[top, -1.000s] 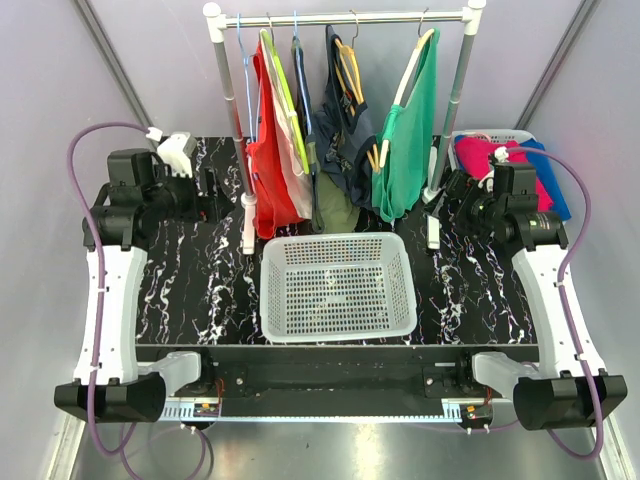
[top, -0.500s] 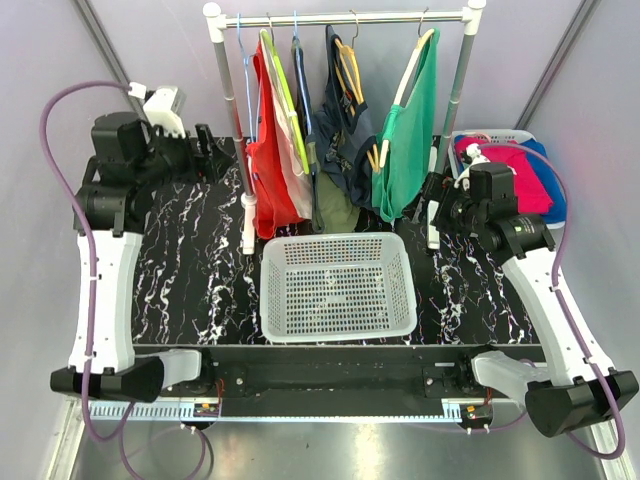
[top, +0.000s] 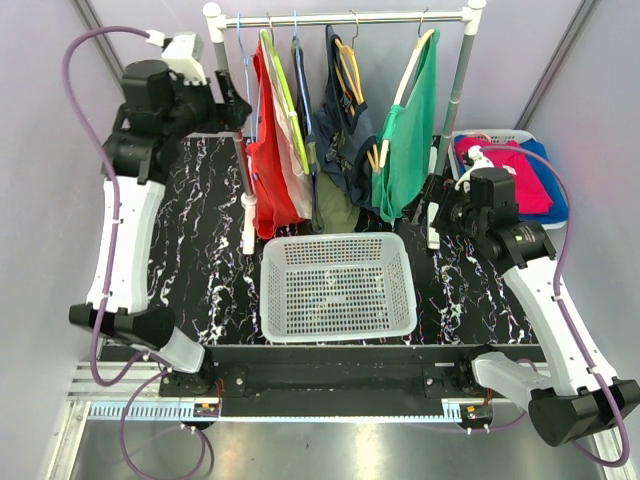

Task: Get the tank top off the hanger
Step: Pick up the hanger from the clothesline.

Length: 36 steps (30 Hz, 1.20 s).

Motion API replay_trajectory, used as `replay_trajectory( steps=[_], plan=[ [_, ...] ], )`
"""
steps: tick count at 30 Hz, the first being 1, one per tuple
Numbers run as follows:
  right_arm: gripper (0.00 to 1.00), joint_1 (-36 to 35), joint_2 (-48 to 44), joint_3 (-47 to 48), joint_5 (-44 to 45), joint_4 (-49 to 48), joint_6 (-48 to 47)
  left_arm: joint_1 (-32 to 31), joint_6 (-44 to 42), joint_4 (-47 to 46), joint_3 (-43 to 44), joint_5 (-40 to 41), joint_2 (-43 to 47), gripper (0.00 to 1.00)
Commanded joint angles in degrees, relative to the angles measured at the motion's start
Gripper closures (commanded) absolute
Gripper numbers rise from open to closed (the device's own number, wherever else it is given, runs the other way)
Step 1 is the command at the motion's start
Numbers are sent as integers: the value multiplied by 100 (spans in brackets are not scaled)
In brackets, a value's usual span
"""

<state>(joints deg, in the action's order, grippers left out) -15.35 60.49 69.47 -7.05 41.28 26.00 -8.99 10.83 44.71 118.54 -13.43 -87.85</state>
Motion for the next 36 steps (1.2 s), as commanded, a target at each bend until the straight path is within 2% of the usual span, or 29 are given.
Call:
replay_trajectory(
  steps=[1, 9, 11, 15, 20, 24, 29, 32, 36],
  plan=[
    [2, -91, -64, -100, 37, -304, 54, -348, 60, -515, 248, 551, -302, 21],
    [2, -117, -116, -197, -16, -401, 98, -489, 60, -1024, 47, 1185, -505, 24],
    [2, -117, -116, -197, -25, -401, 90, -489, 33, -1226, -76, 1229, -478, 25],
    [3, -117, -90, -145, -68, -410, 116, -489, -19, -1395, -340, 1229, -487, 34],
    [3, -117, -81, -74, -139, -463, 151, -533, -72, -1412, -446, 1194, -636, 36],
    [3, -126, -81, -83, -139, -463, 142, -533, -107, -1474, -472, 1273, -645, 46],
    [4, -117, -37, -83, -183, -454, 151, -533, -143, -1588, -551, 1273, -610, 64],
    [4, -126, -28, -48, -200, -454, 169, -533, -125, -1588, -569, 1238, -628, 69],
    [5, -126, -37, -21, -209, -454, 186, -533, -116, -1606, -560, 1220, -645, 72]
  ],
)
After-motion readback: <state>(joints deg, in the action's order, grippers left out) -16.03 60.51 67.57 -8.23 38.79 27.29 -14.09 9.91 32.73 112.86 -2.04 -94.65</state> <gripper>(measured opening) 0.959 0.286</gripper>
